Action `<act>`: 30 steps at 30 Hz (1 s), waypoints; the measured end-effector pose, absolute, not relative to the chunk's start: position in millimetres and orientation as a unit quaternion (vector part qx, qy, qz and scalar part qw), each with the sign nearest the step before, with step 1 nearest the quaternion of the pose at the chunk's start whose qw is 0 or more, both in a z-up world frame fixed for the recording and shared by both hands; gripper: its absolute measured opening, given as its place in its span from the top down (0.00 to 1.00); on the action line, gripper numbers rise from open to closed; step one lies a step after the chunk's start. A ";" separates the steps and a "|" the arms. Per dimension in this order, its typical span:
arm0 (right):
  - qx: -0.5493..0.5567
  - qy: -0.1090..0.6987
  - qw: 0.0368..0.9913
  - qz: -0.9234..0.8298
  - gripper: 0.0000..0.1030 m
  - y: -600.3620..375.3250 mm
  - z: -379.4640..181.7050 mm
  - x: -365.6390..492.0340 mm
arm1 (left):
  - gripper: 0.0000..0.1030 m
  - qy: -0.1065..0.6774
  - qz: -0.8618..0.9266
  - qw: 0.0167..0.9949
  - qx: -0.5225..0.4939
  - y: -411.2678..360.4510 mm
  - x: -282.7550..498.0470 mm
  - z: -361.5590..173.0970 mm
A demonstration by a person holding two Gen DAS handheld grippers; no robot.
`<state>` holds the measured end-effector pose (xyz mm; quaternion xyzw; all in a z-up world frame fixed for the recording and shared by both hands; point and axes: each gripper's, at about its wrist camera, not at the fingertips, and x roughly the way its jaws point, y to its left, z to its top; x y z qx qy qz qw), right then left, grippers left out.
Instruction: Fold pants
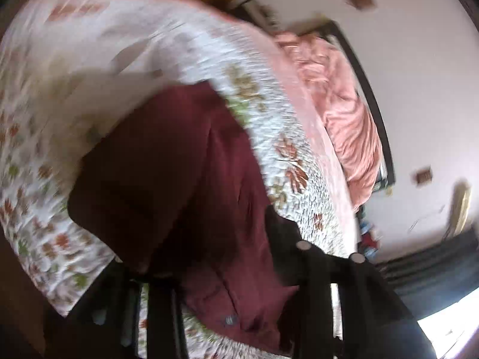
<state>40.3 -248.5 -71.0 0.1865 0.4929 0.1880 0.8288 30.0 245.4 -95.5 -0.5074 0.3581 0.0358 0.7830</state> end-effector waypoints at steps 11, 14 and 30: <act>0.151 0.510 0.823 0.198 0.26 -221.9 -71.3 44.5 | 0.65 0.380 0.019 0.755 -0.534 280.8 -22.6 -133.7; 0.146 0.513 0.821 0.204 0.26 -214.0 -72.5 45.4 | 0.62 0.384 0.019 0.752 -0.536 280.0 -26.0 -138.0; 0.139 0.524 0.817 0.197 0.26 -214.1 -81.6 46.7 | 0.56 0.390 0.034 0.730 -0.561 291.0 -28.2 -153.9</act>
